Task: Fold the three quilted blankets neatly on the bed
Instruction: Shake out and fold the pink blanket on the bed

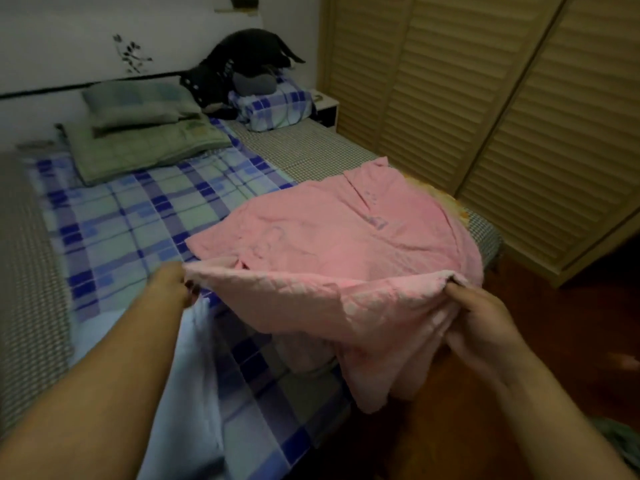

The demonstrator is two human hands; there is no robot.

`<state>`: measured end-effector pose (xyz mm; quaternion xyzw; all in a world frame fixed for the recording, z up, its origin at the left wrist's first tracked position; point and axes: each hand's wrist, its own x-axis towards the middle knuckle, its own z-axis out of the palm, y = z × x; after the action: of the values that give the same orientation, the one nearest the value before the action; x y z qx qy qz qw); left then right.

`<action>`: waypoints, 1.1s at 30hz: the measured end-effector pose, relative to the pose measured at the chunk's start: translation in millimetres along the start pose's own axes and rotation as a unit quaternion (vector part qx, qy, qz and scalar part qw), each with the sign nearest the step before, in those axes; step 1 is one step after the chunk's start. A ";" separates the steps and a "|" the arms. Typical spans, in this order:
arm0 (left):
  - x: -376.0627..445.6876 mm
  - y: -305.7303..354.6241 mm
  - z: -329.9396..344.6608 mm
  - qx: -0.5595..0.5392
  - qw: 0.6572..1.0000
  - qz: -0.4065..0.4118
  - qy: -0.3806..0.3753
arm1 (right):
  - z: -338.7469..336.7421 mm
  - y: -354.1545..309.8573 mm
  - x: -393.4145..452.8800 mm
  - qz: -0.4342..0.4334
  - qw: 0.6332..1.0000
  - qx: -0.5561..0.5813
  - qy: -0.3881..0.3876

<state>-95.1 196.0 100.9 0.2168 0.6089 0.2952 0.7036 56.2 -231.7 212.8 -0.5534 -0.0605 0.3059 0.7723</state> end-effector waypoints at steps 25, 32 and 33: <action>-16.5 -239.7 -179.7 0.609 0.760 -0.018 -0.227 | 4.0 162.6 -12.0 0.305 0.858 -0.411 -0.048; 82.8 -256.1 -114.1 0.539 0.826 -0.021 -0.165 | -40.7 169.7 -16.6 0.336 0.853 -0.399 0.005; 91.3 -255.2 -98.8 0.547 0.823 -0.015 -0.155 | -48.0 173.4 -16.8 0.342 0.845 -0.411 0.009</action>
<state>-146.1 66.0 -151.5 0.5995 0.5566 -0.1345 0.5593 -7.0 -245.2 44.1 -0.8085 0.0192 0.4929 0.3210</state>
